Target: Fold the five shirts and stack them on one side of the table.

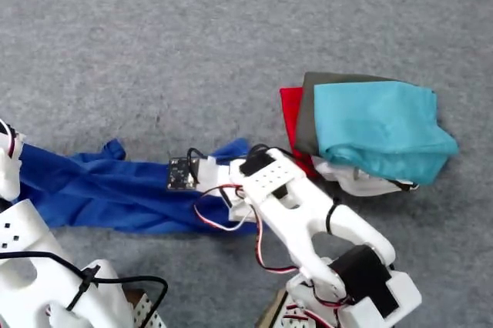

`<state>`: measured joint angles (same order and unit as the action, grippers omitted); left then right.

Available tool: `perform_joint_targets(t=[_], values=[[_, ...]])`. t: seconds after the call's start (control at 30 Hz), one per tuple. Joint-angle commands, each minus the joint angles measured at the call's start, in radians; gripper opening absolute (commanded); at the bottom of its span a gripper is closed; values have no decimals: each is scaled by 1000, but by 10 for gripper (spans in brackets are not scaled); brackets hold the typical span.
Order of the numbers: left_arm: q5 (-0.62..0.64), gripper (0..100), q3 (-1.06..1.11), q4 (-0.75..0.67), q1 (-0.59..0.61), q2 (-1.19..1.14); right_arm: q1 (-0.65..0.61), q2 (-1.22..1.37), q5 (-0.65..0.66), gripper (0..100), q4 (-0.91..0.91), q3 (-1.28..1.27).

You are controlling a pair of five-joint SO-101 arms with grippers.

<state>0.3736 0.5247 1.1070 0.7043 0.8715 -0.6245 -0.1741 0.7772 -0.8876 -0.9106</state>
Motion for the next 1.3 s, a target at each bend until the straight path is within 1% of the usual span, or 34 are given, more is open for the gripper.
perform_joint_targets(t=[0.0,0.13,0.2,0.33,0.53,0.6,0.73,0.83,0.9,1.0,1.03,1.27], values=[[9,19,-9,-17,3,15,73,13,12,11,9,33],[9,19,-9,-17,3,15,134,12,17,2,-43,122],[9,19,-9,-17,2,13,136,12,55,2,-100,171],[9,19,-9,-18,2,5,143,12,89,2,-195,302],[11,19,-9,-51,2,5,137,-15,173,2,-437,532],[11,19,-15,-49,-12,5,122,-67,227,2,-509,585],[11,19,-23,-44,-61,15,88,-176,275,2,-608,656],[11,19,-72,-8,-80,7,76,-213,288,5,-666,685],[11,19,-98,14,-83,7,76,-220,287,9,-678,687],[11,19,-101,18,-95,13,76,-220,282,64,-672,665],[11,19,-100,20,-95,15,74,-220,281,69,-661,650],[38,19,-52,12,-91,13,42,-219,239,66,-485,452]])
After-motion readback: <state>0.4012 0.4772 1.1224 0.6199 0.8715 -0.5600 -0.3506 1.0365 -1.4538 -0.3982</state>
